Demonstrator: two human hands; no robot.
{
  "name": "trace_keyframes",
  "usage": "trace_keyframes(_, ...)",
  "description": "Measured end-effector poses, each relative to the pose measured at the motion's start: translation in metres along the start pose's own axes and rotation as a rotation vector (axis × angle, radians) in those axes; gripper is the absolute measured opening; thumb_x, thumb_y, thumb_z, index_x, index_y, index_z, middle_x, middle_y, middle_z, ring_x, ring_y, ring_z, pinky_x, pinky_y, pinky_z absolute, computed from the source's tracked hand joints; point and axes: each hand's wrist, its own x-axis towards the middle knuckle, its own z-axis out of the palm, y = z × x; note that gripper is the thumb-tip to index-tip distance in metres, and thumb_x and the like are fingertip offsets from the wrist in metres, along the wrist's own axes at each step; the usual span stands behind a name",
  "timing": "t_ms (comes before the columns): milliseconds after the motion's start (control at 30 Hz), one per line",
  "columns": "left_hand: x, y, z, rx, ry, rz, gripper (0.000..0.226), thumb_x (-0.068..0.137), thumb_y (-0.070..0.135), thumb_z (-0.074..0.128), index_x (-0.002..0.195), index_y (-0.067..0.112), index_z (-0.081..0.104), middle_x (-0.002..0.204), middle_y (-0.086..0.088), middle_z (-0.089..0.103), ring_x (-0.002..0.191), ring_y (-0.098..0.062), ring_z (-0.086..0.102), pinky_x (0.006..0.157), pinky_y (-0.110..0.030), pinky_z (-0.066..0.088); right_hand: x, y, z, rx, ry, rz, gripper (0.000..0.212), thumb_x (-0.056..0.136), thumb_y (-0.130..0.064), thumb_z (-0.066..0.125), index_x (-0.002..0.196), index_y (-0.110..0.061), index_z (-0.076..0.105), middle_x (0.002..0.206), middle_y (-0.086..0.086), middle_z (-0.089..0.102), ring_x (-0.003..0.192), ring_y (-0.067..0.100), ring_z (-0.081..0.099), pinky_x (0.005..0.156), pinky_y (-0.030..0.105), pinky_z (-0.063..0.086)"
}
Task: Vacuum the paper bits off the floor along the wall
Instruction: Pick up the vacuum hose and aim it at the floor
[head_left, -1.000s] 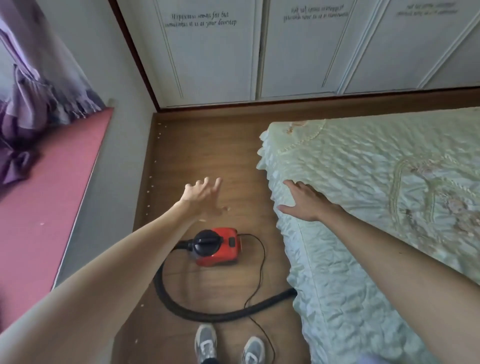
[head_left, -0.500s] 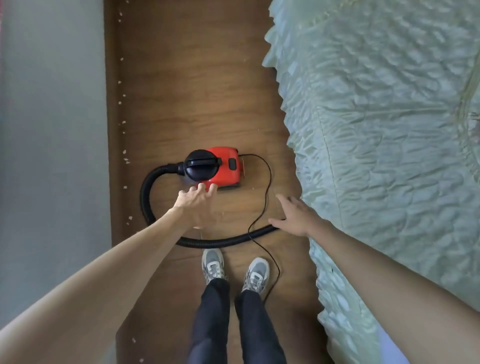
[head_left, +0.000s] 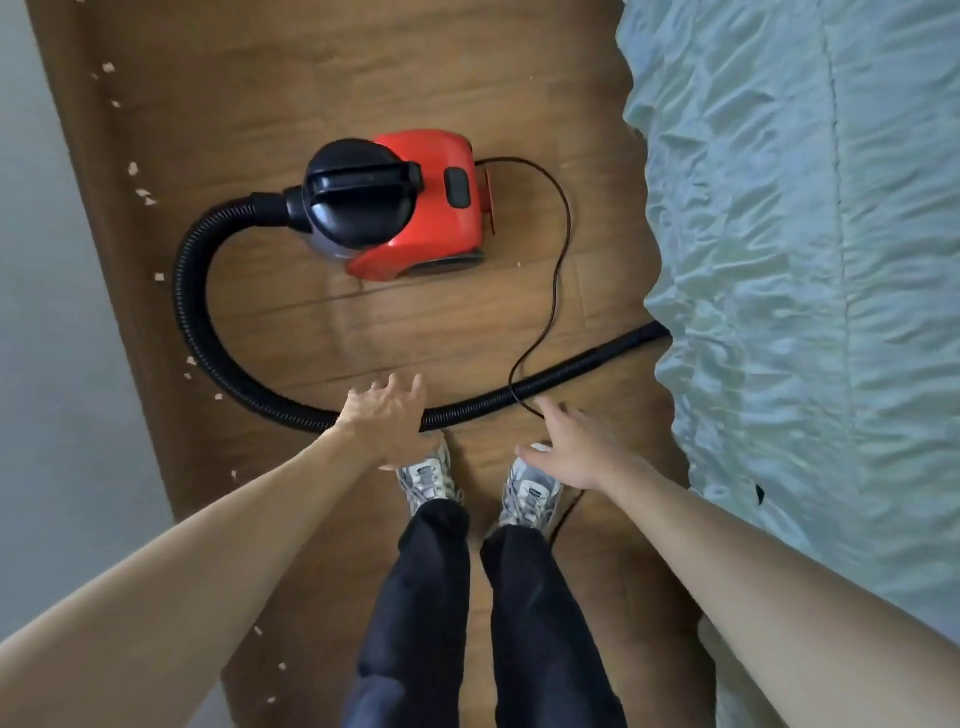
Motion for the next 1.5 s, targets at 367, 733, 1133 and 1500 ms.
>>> trace_keyframes(367,0.093,-0.004,0.082,0.021,-0.088,0.045,0.062,0.092,0.056,0.045,0.133,0.011,0.035,0.123,-0.013,0.052,0.107,-0.033,0.057,0.087,-0.045,0.046,0.089,0.017,0.088,0.085,-0.121,0.017,0.070,0.094,-0.056,0.050,0.144,-0.012,0.028,0.150,0.011,0.038,0.126,0.030,0.050,0.096,0.045,0.049)
trace_keyframes(733,0.169,-0.002,0.132,0.152,-0.090,0.090,0.068,0.092,0.056,0.047,0.139,0.011,0.028,0.134,-0.017,0.046,0.122,-0.036,0.045,0.094,-0.050,0.044,0.173,0.039,0.130,0.272,-0.096,0.154,0.079,0.091,-0.057,0.055,0.148,-0.008,0.028,0.148,0.013,0.043,0.130,0.031,0.047,0.103,0.046,0.045)
trace_keyframes(1133,0.199,0.007,0.170,0.085,-0.023,0.112,0.049,0.096,0.017,0.054,0.137,0.021,0.027,0.109,-0.010,0.057,0.098,-0.030,0.060,0.067,-0.038,0.046,0.206,0.041,0.138,0.679,0.262,0.574,0.069,0.095,-0.045,0.055,0.141,0.000,0.032,0.141,0.019,0.044,0.125,0.036,0.049,0.096,0.042,0.045)
trace_keyframes(1500,0.192,-0.012,0.160,0.069,-0.055,0.133,0.057,0.094,0.021,0.058,0.140,0.027,0.026,0.107,-0.006,0.062,0.091,-0.026,0.063,0.069,-0.037,0.048,0.248,0.066,0.127,1.277,0.497,0.846,0.065,0.080,-0.044,0.068,0.130,-0.012,0.041,0.116,0.015,0.060,0.098,0.034,0.065,0.088,0.049,0.056)
